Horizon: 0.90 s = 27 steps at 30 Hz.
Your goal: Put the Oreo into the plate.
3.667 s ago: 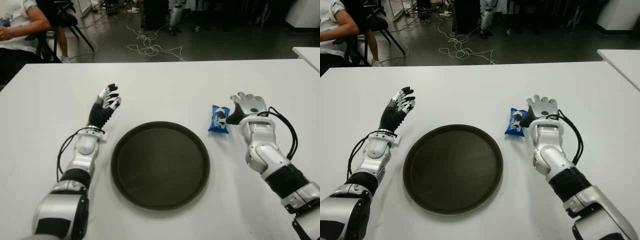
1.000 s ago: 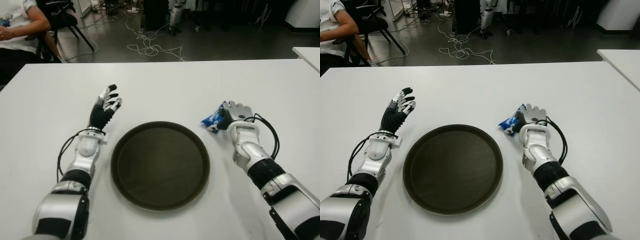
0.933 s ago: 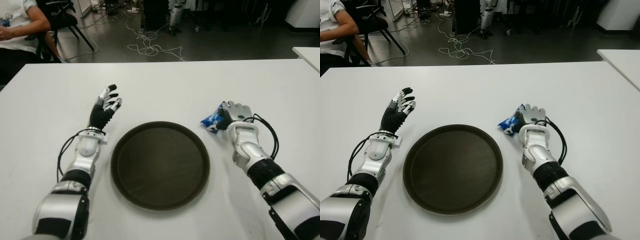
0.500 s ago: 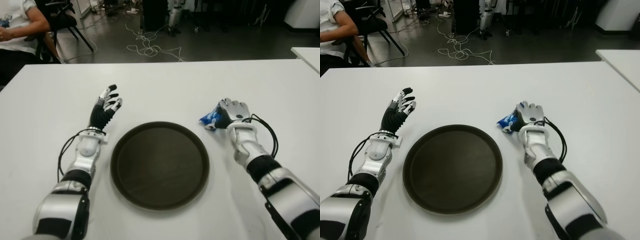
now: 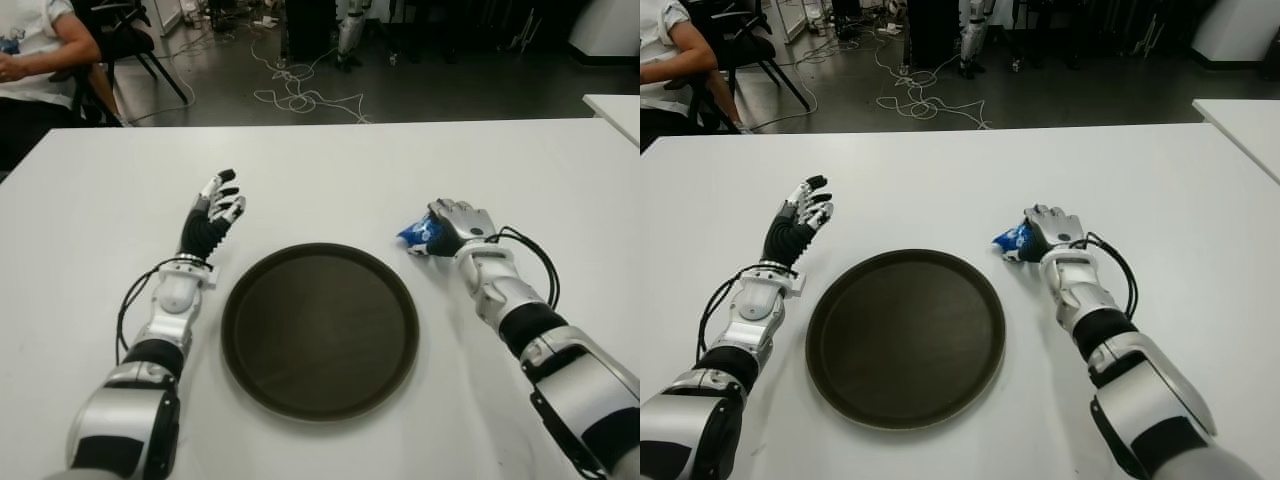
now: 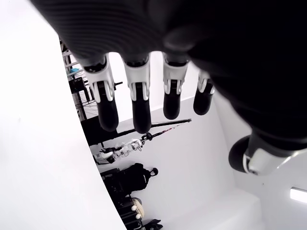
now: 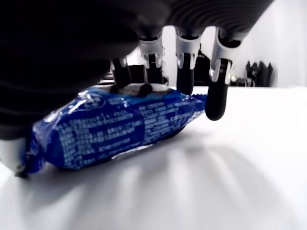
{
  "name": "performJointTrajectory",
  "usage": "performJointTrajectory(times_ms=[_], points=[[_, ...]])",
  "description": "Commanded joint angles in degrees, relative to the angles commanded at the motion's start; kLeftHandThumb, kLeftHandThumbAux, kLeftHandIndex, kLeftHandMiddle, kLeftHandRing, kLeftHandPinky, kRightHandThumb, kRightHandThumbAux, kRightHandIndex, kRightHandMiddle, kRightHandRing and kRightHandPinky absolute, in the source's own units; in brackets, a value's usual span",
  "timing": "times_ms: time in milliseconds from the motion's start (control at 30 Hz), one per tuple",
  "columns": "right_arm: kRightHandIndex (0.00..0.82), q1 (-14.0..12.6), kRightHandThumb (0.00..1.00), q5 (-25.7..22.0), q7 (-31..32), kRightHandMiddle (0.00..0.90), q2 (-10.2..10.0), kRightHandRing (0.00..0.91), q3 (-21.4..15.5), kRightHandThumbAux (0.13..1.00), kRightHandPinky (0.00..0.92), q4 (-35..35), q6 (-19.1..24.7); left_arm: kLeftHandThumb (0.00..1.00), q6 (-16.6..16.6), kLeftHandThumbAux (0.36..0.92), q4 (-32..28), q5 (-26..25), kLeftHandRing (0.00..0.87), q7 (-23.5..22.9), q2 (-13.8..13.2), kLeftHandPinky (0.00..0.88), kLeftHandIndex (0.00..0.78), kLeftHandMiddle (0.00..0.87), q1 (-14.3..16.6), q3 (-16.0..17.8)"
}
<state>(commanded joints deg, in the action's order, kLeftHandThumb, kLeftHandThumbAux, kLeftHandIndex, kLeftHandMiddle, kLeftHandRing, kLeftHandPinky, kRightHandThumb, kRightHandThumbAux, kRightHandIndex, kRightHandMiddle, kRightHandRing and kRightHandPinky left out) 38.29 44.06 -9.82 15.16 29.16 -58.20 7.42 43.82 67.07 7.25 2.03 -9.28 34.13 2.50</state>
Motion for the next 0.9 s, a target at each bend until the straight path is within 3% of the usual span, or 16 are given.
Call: performJointTrajectory(times_ms=[267, 367, 633, 900], points=[[0.385, -0.4, 0.201, -1.8, -0.3, 0.354, 0.3, 0.372, -0.8, 0.639, 0.431, 1.0, 0.0, 0.524, 0.3, 0.474, -0.3, 0.0, 0.137, -0.4, 0.1, 0.188, 0.104, 0.123, 0.0, -0.1], [0.430, -0.6, 0.248, -2.5, -0.6, 0.430, 0.3, 0.420, -1.2, 0.661, 0.479, 1.3, 0.5, 0.557, 0.4, 0.479, -0.3, 0.1, 0.133, -0.2, 0.2, 0.184, 0.103, 0.118, 0.0, -0.2], [0.478, -0.7, 0.302, -3.0, -0.3, 0.505, 0.4, 0.453, -1.3, 0.680, 0.510, 1.7, 0.6, 0.567, 0.2, 0.475, -0.3, 0.3, 0.141, 0.4, 0.3, 0.209, 0.117, 0.120, 0.0, -0.3], [0.516, -0.9, 0.359, -3.3, -0.5, 0.583, 0.6, 0.552, -1.5, 0.698, 0.561, 2.1, 0.5, 0.592, -0.1, 0.479, -0.5, 0.0, 0.137, 0.4, 0.4, 0.195, 0.118, 0.121, -0.1, -0.3]])
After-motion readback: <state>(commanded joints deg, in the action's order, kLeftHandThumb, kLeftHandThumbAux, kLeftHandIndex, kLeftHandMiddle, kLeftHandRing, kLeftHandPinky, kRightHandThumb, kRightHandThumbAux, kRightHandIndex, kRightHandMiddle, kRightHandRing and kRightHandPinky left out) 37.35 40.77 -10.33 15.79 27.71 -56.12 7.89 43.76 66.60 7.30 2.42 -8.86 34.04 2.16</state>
